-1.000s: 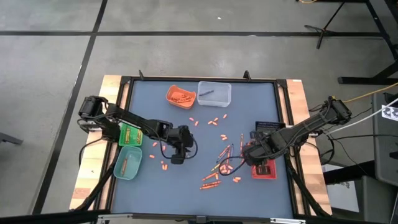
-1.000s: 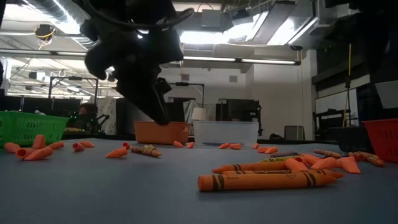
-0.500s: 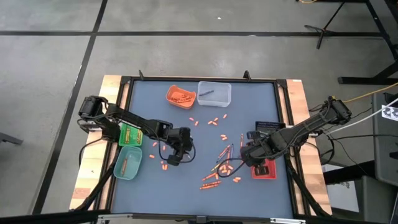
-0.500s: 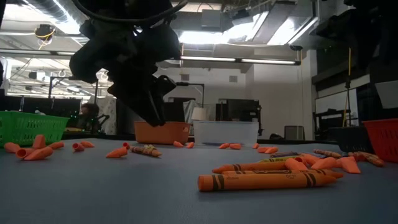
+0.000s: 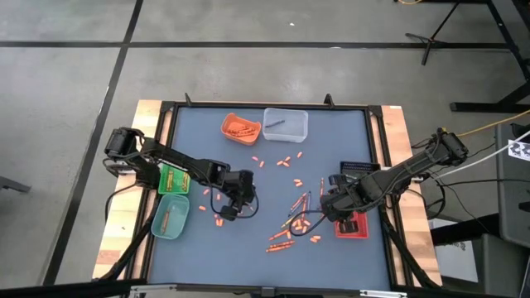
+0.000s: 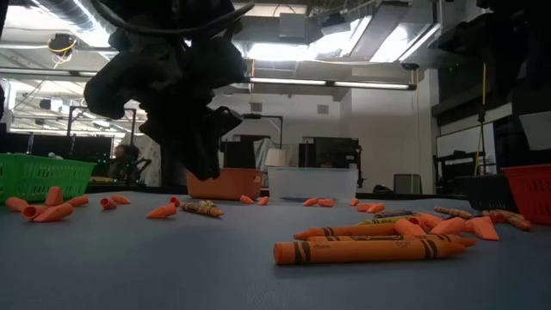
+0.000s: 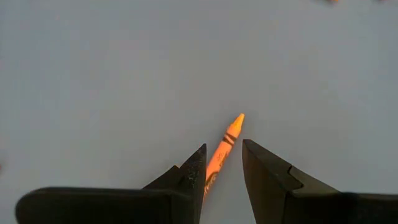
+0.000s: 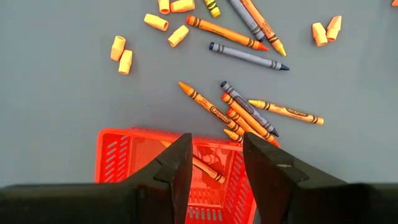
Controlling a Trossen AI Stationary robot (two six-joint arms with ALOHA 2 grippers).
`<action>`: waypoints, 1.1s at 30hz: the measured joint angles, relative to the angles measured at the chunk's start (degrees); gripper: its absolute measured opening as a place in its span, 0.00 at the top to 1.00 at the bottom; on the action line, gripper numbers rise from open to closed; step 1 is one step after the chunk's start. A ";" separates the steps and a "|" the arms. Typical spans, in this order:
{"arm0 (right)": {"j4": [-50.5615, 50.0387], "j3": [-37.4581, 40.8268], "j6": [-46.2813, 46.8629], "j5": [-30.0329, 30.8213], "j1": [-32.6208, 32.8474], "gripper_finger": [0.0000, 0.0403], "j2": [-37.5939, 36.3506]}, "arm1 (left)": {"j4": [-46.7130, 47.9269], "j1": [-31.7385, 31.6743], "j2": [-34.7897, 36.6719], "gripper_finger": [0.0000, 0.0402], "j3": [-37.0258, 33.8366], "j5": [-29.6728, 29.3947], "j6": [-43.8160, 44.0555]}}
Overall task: Sort crayons
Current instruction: Put the light orange crayon into the red bin
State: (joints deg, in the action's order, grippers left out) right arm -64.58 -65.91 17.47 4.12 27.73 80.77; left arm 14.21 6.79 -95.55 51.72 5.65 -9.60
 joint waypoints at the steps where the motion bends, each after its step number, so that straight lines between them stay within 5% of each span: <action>1: 0.00 0.00 0.00 0.00 0.00 0.65 0.00 | 0.32 0.01 -0.02 0.78 0.00 -0.01 0.00; 23: -6.75 0.00 -1.41 0.01 0.07 0.65 -0.54 | -4.40 0.78 -7.96 0.84 0.13 -0.05 0.39; 33: -3.41 5.54 -1.55 9.51 0.02 0.65 -14.67 | -6.29 0.77 -8.08 0.99 0.02 -0.34 6.53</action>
State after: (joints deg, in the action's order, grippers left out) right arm -67.99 -60.37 15.93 13.63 27.75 66.10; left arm 7.92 7.56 -103.62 51.75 5.31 -3.07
